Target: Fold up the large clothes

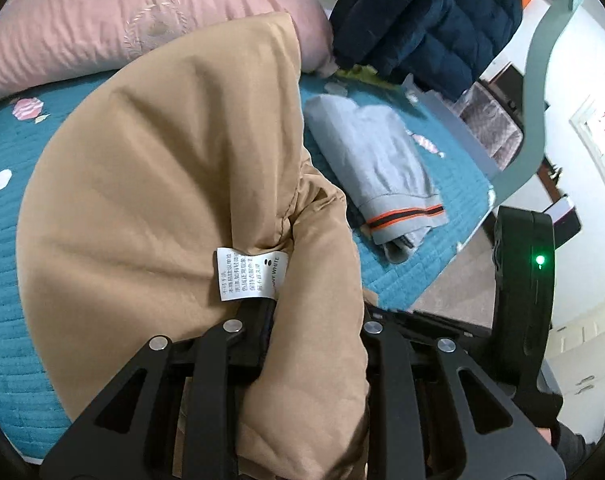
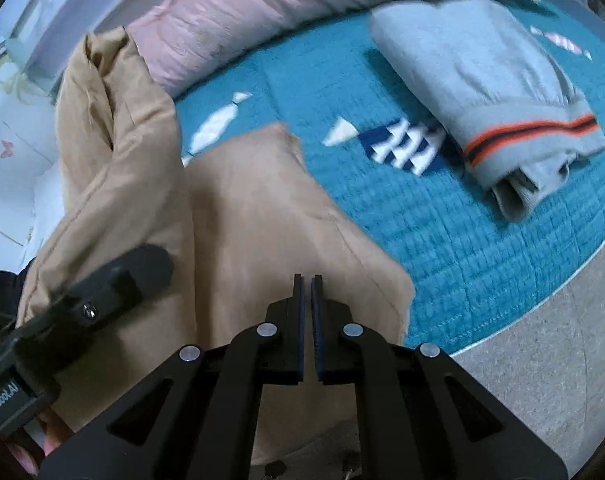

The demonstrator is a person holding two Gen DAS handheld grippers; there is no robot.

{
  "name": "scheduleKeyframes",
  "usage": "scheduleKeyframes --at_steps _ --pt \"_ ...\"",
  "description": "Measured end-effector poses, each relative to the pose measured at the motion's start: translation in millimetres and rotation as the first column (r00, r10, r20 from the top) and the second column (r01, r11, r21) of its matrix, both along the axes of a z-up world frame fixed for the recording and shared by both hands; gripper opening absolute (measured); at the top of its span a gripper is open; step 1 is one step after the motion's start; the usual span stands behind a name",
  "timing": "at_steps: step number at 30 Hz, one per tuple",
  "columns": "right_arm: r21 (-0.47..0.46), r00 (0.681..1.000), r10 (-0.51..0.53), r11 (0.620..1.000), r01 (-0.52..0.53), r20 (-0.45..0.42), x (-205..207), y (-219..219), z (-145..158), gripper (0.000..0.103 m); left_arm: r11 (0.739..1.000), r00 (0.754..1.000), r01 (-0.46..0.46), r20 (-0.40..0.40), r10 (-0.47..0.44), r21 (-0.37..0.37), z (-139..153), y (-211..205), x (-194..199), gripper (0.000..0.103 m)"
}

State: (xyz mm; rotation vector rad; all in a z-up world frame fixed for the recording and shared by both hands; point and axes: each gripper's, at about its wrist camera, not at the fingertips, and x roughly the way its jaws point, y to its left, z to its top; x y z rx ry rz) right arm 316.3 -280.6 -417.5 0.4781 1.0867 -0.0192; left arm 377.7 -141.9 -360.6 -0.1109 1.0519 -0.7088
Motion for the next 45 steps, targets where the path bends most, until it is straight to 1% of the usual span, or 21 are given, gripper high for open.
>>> scheduleKeyframes --at_steps 2,4,6,9,12,15,16,19,21,24,29,31,32,33,34,35,37,40,43,44,45 --pt "0.027 1.000 -0.022 0.999 0.022 0.014 -6.0 -6.8 -2.8 0.005 1.000 0.999 -0.005 -0.035 0.006 0.027 -13.1 -10.1 7.0 0.024" --pt "0.046 0.999 -0.042 0.998 0.040 0.033 -7.7 -15.7 -0.5 0.006 0.999 0.997 -0.019 -0.068 0.020 0.027 -27.1 -17.2 14.3 0.030" --pt "0.045 0.996 -0.066 0.997 0.063 0.060 -12.5 -26.2 9.0 0.006 1.000 0.991 -0.017 -0.132 0.015 -0.013 -39.4 -21.9 21.0 0.041" --pt "0.040 0.993 -0.076 0.997 0.072 0.093 -17.0 -34.6 23.8 0.006 0.998 0.988 -0.042 -0.149 0.033 -0.056 -33.9 -22.7 22.8 0.052" --pt "0.044 0.988 -0.074 0.997 0.069 0.137 -21.1 -37.0 43.0 0.006 0.982 0.985 -0.059 -0.168 0.029 -0.181 -20.9 -7.9 19.6 0.071" --pt "0.056 0.983 -0.059 0.997 0.050 0.173 -22.7 -31.8 58.5 0.006 0.948 0.973 -0.081 -0.233 0.007 -0.309 -12.0 12.5 16.6 0.077" --pt "0.037 0.982 -0.059 0.998 0.053 0.180 -23.4 -28.4 63.6 0.006 0.943 0.972 -0.095 -0.236 0.018 -0.320 -7.5 20.4 14.1 0.077" --pt "-0.008 0.984 -0.039 0.999 0.041 0.172 -21.8 -15.8 72.0 0.006 0.960 0.985 -0.116 -0.153 0.078 -0.254 9.7 45.7 3.2 0.077" --pt "0.007 0.984 0.021 1.000 -0.023 0.177 -17.7 0.4 73.8 0.006 0.971 0.990 -0.127 -0.084 0.111 -0.205 21.5 63.4 -6.7 0.078" --pt "0.015 0.980 0.092 0.995 -0.096 0.175 -5.1 27.8 70.1 0.006 0.978 0.981 -0.195 0.008 0.196 -0.074 23.5 91.4 -17.2 0.081" --pt "-0.023 0.980 0.165 0.986 -0.163 0.114 16.2 61.7 51.5 0.006 0.947 0.953 -0.301 0.055 0.297 0.109 -1.2 123.6 -15.2 0.082" --pt "-0.126 0.975 0.219 0.969 -0.212 0.048 29.4 70.1 35.8 0.002 0.930 0.942 -0.335 0.072 0.328 0.149 -12.4 132.7 -15.6 0.082" --pt "-0.165 0.976 0.216 0.963 -0.211 0.008 41.4 66.4 18.6 0.000 0.930 0.941 -0.339 0.057 0.334 0.145 -15.7 137.6 -14.4 0.082" --pt "-0.144 0.978 0.209 0.967 -0.210 -0.021 51.9 59.5 4.8 0.000 0.931 0.940 -0.341 0.038 0.339 0.133 -19.1 142.2 -13.8 0.082" --pt "-0.140 0.978 0.205 0.968 -0.208 -0.033 57.7 54.9 -2.4 0.000 0.929 0.938 -0.346 0.031 0.345 0.135 -22.5 144.4 -13.8 0.082" --pt "-0.182 0.981 0.192 0.964 -0.194 -0.030 67.9 48.3 -8.7 0.000 0.927 0.938 -0.347 0.040 0.344 0.143 -24.2 143.6 -14.1 0.083" --pt "-0.231 0.984 0.176 0.956 -0.180 -0.035 81.4 41.9 -13.0 0.000 0.917 0.932 -0.364 0.061 0.358 0.163 -29.9 139.5 -14.7 0.084" --pt "-0.241 0.984 0.169 0.954 -0.177 -0.052 96.0 35.5 -19.1 0.000 0.933 0.942 -0.331 -0.005 0.335 0.143 -47.4 126.8 -11.2 0.084" --pt "-0.207 0.989 0.135 0.968 -0.143 -0.053 92.2 28.1 1.2 0.000 0.931 0.945 -0.324 0.002 0.328 0.168 -55.2 118.2 -5.7 0.084" --pt "-0.195 0.993 0.119 0.974 -0.118 -0.004 85.0 23.9 22.3 0.006 0.931 0.945 -0.325 0.007 0.328 0.165 -54.0 118.3 -4.4 0.084" --pt "-0.197 0.993 0.111 0.975 -0.102 0.035 80.1 21.6 35.5 0.006 0.933 0.946 -0.321 0.004 0.325 0.163 -53.9 117.7 -3.2 0.084"
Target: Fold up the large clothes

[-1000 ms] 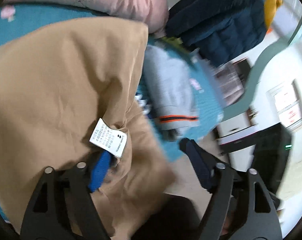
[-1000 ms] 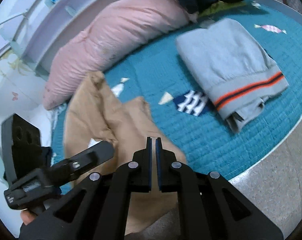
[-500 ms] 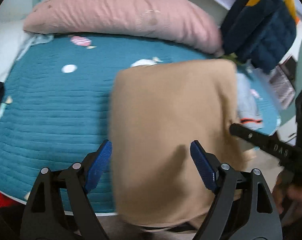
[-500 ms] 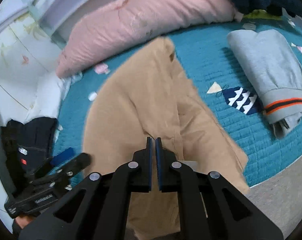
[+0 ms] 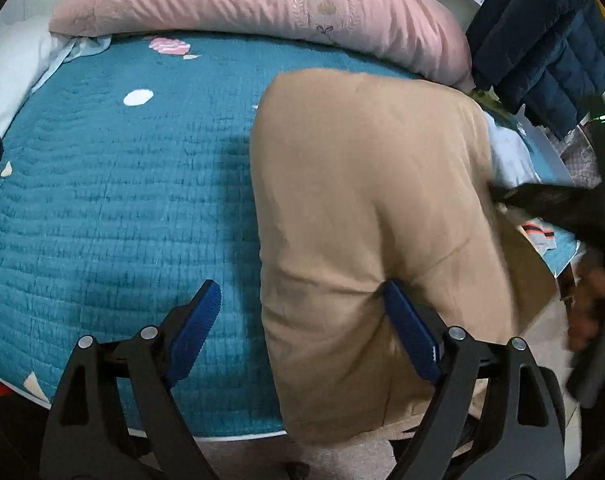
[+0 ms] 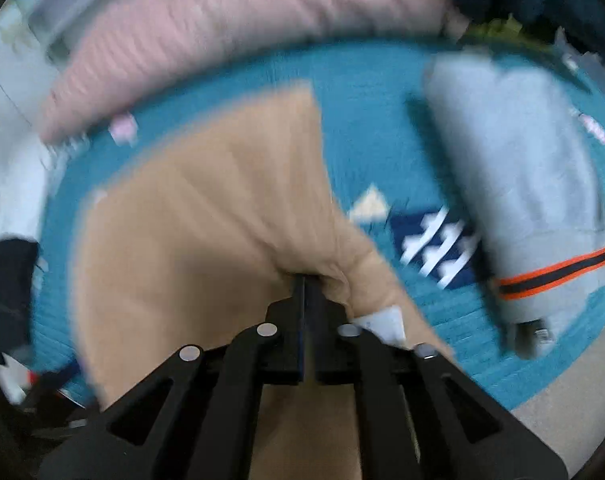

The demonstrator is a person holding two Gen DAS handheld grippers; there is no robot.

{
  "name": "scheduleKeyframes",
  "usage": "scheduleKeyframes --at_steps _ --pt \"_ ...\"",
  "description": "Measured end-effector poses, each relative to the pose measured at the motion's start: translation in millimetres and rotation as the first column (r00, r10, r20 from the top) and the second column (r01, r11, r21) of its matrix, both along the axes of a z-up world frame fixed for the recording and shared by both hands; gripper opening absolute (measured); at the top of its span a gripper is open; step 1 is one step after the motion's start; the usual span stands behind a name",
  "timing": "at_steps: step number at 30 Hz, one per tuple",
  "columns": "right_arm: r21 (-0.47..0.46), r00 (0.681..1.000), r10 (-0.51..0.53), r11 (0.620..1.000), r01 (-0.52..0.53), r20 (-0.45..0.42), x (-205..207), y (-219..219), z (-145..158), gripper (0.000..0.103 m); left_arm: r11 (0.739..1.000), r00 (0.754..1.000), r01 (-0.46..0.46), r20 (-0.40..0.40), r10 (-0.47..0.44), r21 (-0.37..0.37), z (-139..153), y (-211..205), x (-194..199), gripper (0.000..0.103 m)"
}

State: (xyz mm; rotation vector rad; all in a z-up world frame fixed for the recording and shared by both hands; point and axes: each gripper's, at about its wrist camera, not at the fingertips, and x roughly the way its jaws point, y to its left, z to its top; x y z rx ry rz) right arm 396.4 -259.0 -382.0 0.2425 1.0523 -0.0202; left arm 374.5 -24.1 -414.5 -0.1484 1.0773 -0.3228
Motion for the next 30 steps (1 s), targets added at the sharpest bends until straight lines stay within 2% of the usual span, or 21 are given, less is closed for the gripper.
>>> scheduleKeyframes --at_steps 2,4,6,7,8,10,11,13,16,17,19,21,23,25,26,29,30 --pt "0.019 0.997 0.020 1.000 -0.022 0.078 -0.3 2.0 31.4 0.006 1.000 1.000 0.005 0.011 -0.005 0.007 2.1 -1.9 0.5 0.084" --pt "0.055 0.993 0.058 0.996 -0.064 0.099 9.4 8.4 38.7 0.006 1.000 1.000 0.013 0.019 -0.013 0.013 2.1 -5.2 0.2 0.084" --pt "0.055 0.991 0.120 0.991 -0.123 0.055 31.4 20.4 21.1 0.002 1.000 1.000 0.009 0.008 -0.009 0.002 1.5 -4.4 1.2 0.084" --pt "0.003 0.992 0.123 0.992 -0.123 -0.004 44.5 24.2 -0.3 0.002 1.000 1.000 0.006 0.000 -0.006 -0.009 1.5 -3.7 2.4 0.086" --pt "-0.010 0.988 0.132 0.991 -0.133 -0.079 55.9 24.4 -27.4 0.000 1.000 1.000 0.002 -0.004 -0.002 -0.021 1.4 -2.5 3.6 0.086" --pt "0.022 0.985 0.109 0.994 -0.107 -0.132 64.8 14.3 -60.0 0.000 0.999 1.000 0.012 -0.009 -0.013 -0.050 2.6 -4.1 6.6 0.087" --pt "0.031 0.986 0.107 0.994 -0.104 -0.131 64.3 9.5 -64.2 0.000 0.998 1.000 0.018 -0.016 -0.019 -0.054 3.4 -6.2 9.1 0.087" --pt "0.099 0.990 0.093 0.992 -0.082 -0.106 58.4 1.3 -49.1 0.000 0.999 1.000 0.019 -0.019 -0.019 -0.042 6.1 -9.5 12.1 0.089" --pt "0.193 0.998 0.051 0.980 -0.044 -0.027 27.0 -20.8 -13.7 0.014 0.999 0.999 0.015 -0.029 -0.016 -0.046 5.3 -9.0 14.9 0.089" --pt "0.212 0.999 0.034 0.977 -0.032 -0.007 17.8 -25.9 -4.3 0.034 0.999 0.999 0.011 -0.033 -0.013 -0.047 4.1 -8.4 15.2 0.090" --pt "0.243 0.999 -0.001 0.970 -0.010 0.044 -19.2 -39.0 10.2 0.061 0.999 0.999 0.008 -0.034 -0.010 -0.043 2.7 -8.0 14.8 0.090" --pt "0.254 0.997 -0.039 0.967 0.022 0.064 -53.0 -49.8 10.9 0.061 1.000 1.000 0.011 -0.026 -0.012 -0.026 3.5 -9.0 13.6 0.090" --pt "0.259 0.992 -0.121 0.960 0.107 0.040 -72.9 -60.0 4.3 0.062 1.000 1.000 0.007 -0.026 -0.007 -0.011 5.6 -10.5 13.2 0.090" --pt "0.325 0.981 -0.195 0.927 0.186 -0.005 -92.9 -70.6 -17.6 0.063 1.000 1.000 0.002 -0.020 -0.002 0.011 10.1 -11.6 12.3 0.090" --pt "0.326 0.975 -0.217 0.920 0.218 -0.039 -96.8 -72.7 -29.6 0.064 1.000 1.000 0.001 -0.018 -0.001 0.024 11.7 -12.0 12.1 0.090" --pt "0.395 0.971 -0.230 0.887 0.240 -0.074 -102.7 -73.9 -57.7 0.071 0.997 1.000 -0.002 0.006 0.002 0.073 21.8 -14.3 10.9 0.090" --pt "0.435 0.969 -0.228 0.866 0.248 -0.097 -102.3 -74.8 -70.7 0.072 0.995 1.000 -0.005 0.030 0.002 0.096 28.4 -16.0 9.5 0.090"
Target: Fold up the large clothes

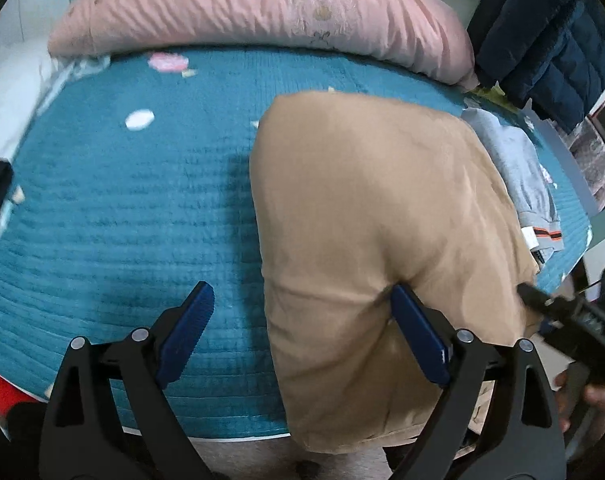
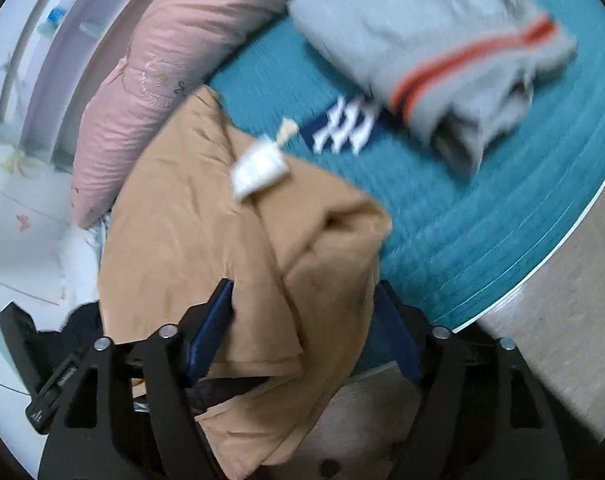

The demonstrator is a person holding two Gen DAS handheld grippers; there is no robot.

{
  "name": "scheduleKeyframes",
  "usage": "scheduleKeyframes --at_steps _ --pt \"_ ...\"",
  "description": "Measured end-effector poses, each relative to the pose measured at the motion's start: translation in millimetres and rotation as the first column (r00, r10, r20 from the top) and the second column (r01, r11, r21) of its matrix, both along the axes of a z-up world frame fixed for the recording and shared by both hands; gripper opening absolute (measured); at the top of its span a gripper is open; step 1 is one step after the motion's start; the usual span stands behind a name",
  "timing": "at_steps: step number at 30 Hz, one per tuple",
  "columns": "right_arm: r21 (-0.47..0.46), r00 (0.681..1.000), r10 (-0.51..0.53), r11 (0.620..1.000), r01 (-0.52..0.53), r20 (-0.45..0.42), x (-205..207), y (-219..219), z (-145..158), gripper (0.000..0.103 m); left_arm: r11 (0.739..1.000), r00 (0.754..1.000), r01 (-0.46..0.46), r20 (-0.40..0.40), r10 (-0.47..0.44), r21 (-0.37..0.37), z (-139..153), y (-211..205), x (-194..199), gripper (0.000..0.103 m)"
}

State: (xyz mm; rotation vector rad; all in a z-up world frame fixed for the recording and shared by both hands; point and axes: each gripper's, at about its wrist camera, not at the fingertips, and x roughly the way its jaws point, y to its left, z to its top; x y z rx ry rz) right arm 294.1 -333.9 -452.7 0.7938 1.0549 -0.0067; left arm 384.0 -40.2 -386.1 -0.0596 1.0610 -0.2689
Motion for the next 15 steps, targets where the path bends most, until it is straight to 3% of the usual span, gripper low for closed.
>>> scheduleKeyframes --at_steps 5,9,11,15 --pt "0.190 0.999 -0.029 0.982 0.025 0.019 -4.2 -10.0 -31.5 0.085 0.999 0.994 0.023 0.109 -0.025 0.025 37.2 -22.2 -6.0 0.090" --pt "0.274 0.995 -0.060 0.961 0.038 0.073 -3.6 -16.9 -36.2 0.093 0.990 0.989 0.137 0.052 -0.135 -0.031 39.6 -58.0 2.6 0.090" --pt "0.253 0.993 -0.054 0.967 0.026 0.106 -2.6 -13.1 -32.2 0.092 0.986 0.987 0.158 -0.004 -0.158 -0.053 30.2 -74.6 11.5 0.090" --pt "-0.049 0.986 0.080 0.996 -0.073 0.146 0.6 28.7 -4.4 0.073 0.985 0.987 0.157 -0.026 -0.156 0.065 13.0 -94.6 22.8 0.091"
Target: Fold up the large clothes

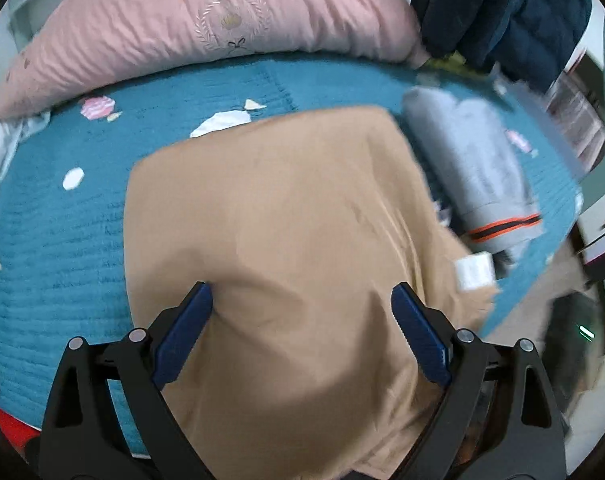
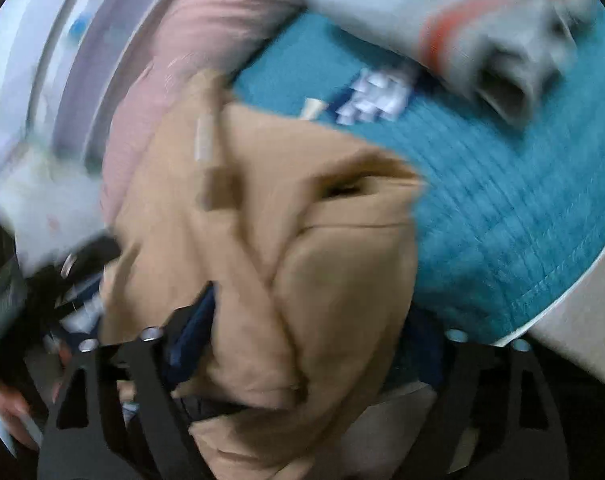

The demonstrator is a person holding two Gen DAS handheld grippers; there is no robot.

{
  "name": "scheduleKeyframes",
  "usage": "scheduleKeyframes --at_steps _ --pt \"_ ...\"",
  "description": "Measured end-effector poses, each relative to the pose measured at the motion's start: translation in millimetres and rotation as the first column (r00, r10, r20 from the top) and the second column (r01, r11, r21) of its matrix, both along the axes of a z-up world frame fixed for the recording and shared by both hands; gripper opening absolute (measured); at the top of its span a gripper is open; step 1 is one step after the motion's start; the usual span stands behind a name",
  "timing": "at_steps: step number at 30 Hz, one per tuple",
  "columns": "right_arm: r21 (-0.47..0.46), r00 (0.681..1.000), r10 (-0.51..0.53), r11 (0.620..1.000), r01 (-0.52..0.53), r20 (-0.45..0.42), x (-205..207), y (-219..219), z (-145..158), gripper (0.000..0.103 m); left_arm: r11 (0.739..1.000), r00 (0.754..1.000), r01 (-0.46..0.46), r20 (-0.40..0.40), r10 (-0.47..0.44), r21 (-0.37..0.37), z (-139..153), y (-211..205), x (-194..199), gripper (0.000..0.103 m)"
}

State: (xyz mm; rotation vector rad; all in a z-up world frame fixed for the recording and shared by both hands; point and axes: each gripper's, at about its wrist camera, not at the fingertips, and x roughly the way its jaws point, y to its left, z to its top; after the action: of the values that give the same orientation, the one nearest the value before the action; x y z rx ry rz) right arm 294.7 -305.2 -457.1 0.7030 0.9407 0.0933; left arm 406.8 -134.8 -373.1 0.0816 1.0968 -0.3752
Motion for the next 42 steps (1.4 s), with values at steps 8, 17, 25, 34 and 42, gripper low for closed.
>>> scheduleKeyframes --at_steps 8,17,25,34,42 --pt "-0.364 0.998 0.061 0.930 -0.044 0.034 11.1 68.9 15.6 0.081 0.992 0.999 -0.014 0.033 0.010 0.127 -20.1 17.2 -8.3 0.091" --pt "-0.204 1.000 -0.015 0.979 0.016 0.006 24.9 46.9 -13.6 0.097 0.992 0.999 -0.042 0.026 0.039 0.120 -18.7 20.1 0.2 0.091" --pt "-0.074 0.996 0.066 0.995 -0.061 0.060 35.9 33.7 -4.7 0.051 0.999 1.000 -0.005 0.005 0.005 0.046 -16.0 25.4 7.2 0.091" --pt "0.233 0.999 0.036 0.972 -0.043 0.035 35.8 1.6 -21.1 0.026 0.968 0.994 -0.106 -0.006 0.107 -0.228 17.1 96.8 21.8 0.092" --pt "0.245 0.999 0.039 0.969 -0.043 0.020 32.5 -4.5 -20.9 0.026 0.888 0.957 -0.274 -0.197 0.213 -0.369 -29.7 180.6 81.1 0.092"
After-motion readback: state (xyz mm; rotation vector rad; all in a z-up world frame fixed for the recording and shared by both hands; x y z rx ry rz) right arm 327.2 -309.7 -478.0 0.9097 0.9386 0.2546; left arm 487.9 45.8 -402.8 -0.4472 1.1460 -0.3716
